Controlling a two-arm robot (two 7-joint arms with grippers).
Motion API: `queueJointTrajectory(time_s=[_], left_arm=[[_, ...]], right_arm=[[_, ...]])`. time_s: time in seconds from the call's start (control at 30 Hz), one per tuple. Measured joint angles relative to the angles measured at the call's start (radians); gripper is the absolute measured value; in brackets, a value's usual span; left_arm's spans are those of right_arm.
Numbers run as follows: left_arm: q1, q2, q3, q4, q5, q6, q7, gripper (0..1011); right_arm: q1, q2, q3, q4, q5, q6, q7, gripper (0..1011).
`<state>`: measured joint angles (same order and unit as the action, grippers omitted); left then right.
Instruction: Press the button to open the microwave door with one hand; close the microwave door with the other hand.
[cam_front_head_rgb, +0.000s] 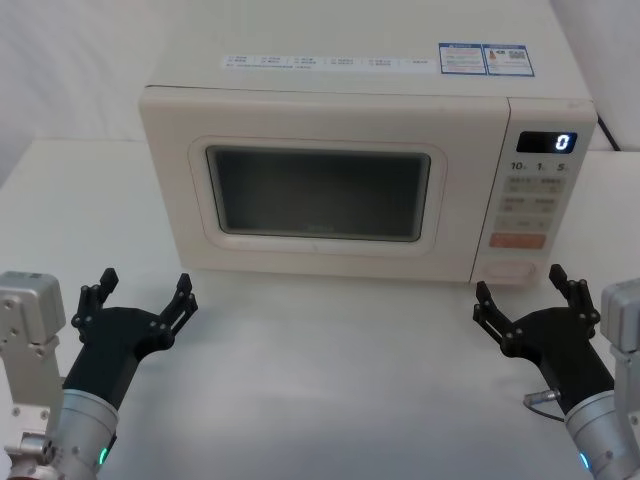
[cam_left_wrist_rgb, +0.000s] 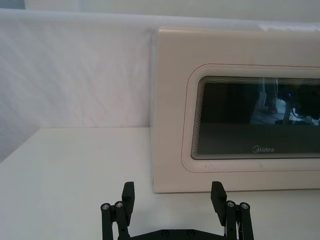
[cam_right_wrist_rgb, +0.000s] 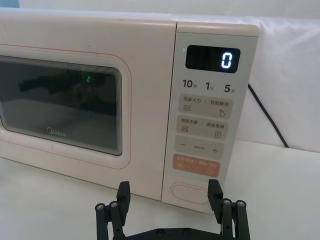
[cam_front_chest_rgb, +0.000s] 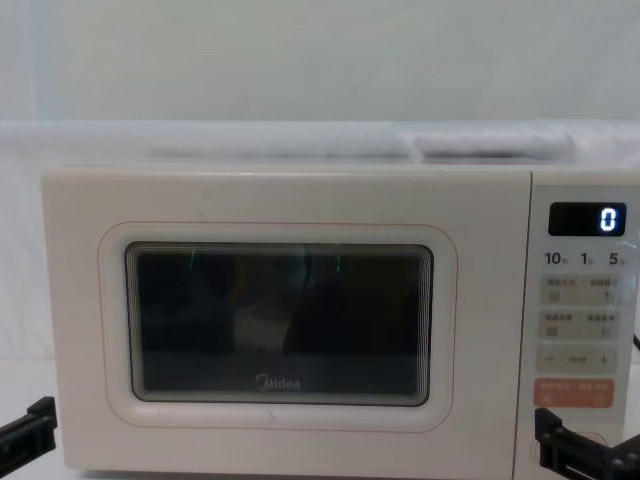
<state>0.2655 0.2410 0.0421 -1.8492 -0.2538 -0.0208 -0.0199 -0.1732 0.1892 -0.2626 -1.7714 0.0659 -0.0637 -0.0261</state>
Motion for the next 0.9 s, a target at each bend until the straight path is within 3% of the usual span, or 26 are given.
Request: queueJointTrajectory(time_s=[0.9], left_arm=[[0.0,0.0,0.0,0.0,0.0,0.0,0.0,1001]], right_arm=[[0.0,0.0,0.0,0.0,0.0,0.0,0.0,1002]])
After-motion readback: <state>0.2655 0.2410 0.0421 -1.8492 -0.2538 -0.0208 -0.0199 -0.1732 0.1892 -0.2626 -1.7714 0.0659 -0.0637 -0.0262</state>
